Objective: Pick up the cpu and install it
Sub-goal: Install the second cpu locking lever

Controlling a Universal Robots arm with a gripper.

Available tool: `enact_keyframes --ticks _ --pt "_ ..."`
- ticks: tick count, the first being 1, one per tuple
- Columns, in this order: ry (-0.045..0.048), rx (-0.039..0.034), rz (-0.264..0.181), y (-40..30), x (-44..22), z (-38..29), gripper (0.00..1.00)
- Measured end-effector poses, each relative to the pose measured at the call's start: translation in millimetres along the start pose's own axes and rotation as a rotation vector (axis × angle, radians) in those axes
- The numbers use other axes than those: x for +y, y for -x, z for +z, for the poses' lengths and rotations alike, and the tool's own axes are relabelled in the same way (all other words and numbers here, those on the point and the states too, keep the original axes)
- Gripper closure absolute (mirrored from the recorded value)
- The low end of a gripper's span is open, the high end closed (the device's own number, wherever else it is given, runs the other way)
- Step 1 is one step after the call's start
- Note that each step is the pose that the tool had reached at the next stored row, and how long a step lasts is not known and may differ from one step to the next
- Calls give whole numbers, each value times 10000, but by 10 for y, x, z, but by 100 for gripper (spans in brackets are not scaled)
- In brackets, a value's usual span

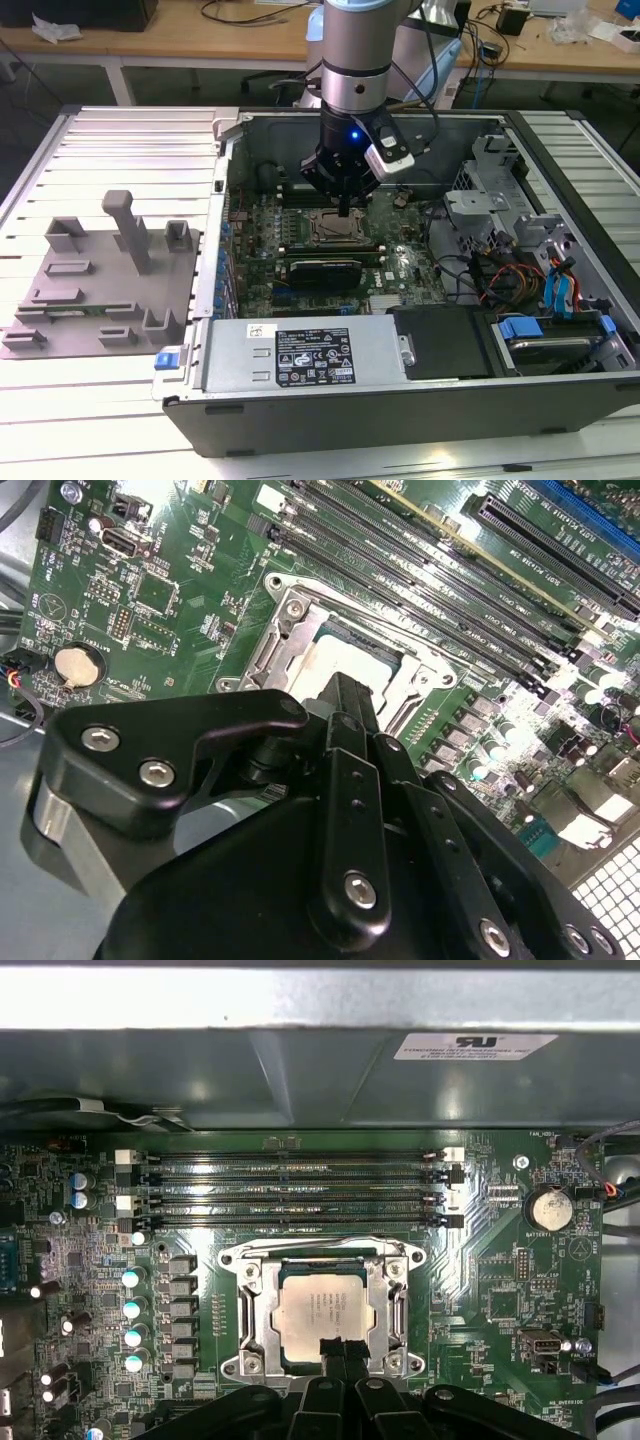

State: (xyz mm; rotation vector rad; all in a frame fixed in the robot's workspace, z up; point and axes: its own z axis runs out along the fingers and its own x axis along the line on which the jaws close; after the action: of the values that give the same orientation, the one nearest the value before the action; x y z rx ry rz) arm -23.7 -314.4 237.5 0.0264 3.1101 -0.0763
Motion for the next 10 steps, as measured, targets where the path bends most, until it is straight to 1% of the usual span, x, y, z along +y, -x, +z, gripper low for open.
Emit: enact_keyframes --ticks 2,4,10 --pt "-2 1 0 0 -2 -22 89" --pt "0 -1 0 2 -4 -76 89" --pt "-3 1 1 2 -9 -87 89"
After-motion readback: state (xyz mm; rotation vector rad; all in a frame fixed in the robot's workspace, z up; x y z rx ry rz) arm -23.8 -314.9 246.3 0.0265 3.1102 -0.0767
